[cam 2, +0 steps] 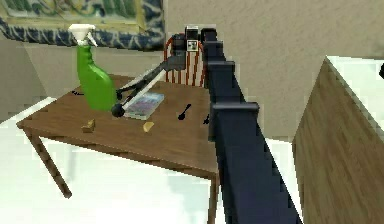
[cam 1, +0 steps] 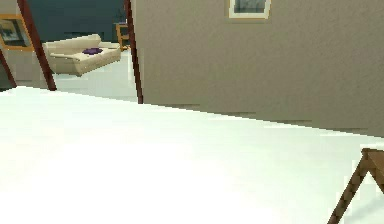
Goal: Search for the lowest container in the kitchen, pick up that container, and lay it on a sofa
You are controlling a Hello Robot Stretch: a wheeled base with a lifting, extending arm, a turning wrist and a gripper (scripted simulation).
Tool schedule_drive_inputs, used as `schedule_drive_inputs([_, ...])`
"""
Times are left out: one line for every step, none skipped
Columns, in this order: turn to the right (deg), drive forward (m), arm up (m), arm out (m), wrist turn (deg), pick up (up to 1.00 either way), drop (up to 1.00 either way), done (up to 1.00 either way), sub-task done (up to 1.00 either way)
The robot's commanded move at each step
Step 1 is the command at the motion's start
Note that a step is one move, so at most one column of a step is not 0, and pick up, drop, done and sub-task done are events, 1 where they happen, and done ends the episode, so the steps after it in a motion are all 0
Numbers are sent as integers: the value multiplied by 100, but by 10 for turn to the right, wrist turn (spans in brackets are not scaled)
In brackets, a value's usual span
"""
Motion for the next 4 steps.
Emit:
schedule_drive_inputs([0, 0, 0, 0, -180, 0, 0, 0, 0])
schedule_drive_inputs([0, 0, 0, -48, 0, 0, 0, 0, 0])
schedule_drive_inputs([-240, 0, 0, 0, 0, 0, 0, 0, 0])
schedule_drive_inputs([0, 100, 0, 0, 0, 0, 0, 0, 0])
